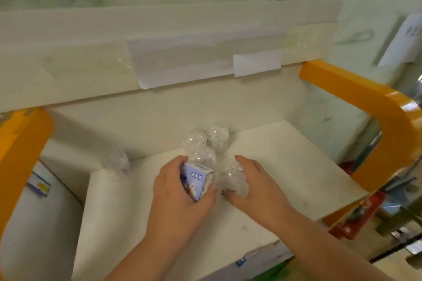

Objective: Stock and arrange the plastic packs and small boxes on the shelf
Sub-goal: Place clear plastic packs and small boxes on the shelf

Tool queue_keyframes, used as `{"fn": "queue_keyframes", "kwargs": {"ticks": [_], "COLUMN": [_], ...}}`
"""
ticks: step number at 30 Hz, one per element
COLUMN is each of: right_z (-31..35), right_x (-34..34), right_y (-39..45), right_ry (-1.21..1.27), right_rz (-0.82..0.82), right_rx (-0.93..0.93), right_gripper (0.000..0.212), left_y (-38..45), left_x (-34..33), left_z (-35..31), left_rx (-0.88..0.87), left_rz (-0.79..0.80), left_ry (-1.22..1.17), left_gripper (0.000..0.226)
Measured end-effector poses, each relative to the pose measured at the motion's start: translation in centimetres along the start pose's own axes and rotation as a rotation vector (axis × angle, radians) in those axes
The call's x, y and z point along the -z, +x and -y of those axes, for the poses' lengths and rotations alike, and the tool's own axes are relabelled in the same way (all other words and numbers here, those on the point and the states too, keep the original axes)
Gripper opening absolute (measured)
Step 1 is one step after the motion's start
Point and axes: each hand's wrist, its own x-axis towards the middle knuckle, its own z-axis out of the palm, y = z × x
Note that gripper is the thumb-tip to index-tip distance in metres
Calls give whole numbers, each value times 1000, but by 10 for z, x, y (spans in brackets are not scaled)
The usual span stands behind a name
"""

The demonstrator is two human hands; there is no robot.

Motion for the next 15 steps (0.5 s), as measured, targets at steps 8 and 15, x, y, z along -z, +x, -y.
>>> {"fn": "queue_keyframes", "kwargs": {"ticks": [8,15], "right_z": [-79,-122], "right_x": [88,141], "right_y": [11,10], "right_ry": [-80,-97], "right_rz": [96,140], "right_rx": [73,46], "right_gripper": [80,77], "left_y": [50,101], "left_x": [-74,-183], "left_z": [-87,-102], "left_rx": [-2,137], "left_rz": [-43,34], "left_ry": [83,102], "left_gripper": [71,70]}}
